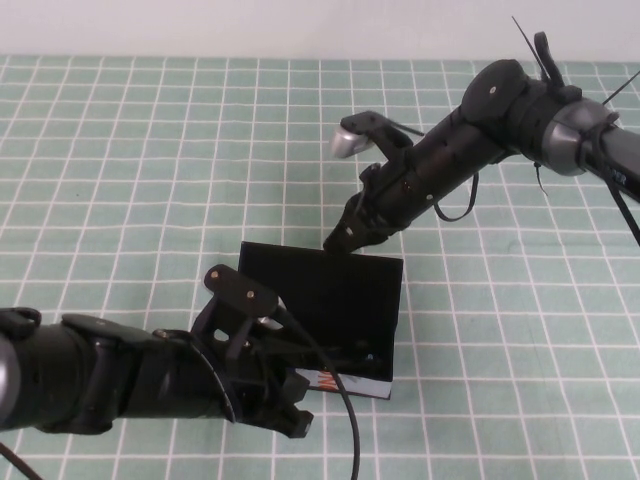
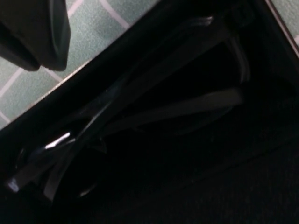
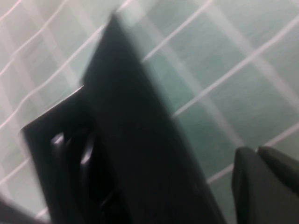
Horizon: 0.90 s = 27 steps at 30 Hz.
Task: Return glasses to glasses case
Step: Close the glasses case
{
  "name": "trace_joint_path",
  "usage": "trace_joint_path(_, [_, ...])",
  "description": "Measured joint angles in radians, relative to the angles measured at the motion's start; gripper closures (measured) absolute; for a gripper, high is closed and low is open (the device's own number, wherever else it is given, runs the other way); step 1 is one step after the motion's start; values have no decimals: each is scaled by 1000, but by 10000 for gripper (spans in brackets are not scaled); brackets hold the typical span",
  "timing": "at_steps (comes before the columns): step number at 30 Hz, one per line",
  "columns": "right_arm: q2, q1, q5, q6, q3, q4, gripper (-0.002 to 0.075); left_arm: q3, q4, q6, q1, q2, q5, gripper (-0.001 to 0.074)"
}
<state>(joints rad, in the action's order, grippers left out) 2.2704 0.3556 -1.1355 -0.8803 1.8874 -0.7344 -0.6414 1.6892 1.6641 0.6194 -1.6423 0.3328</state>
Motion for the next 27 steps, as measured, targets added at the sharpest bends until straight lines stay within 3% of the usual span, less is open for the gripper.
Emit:
trace_joint_path(15, [-56,2,-69,-124,2,-110,737,0,30,25,0,-50,22,737])
trace_joint_path(27, [-60,36,-20,-126,2,-48,737,0,30,25,0,-50,33,737])
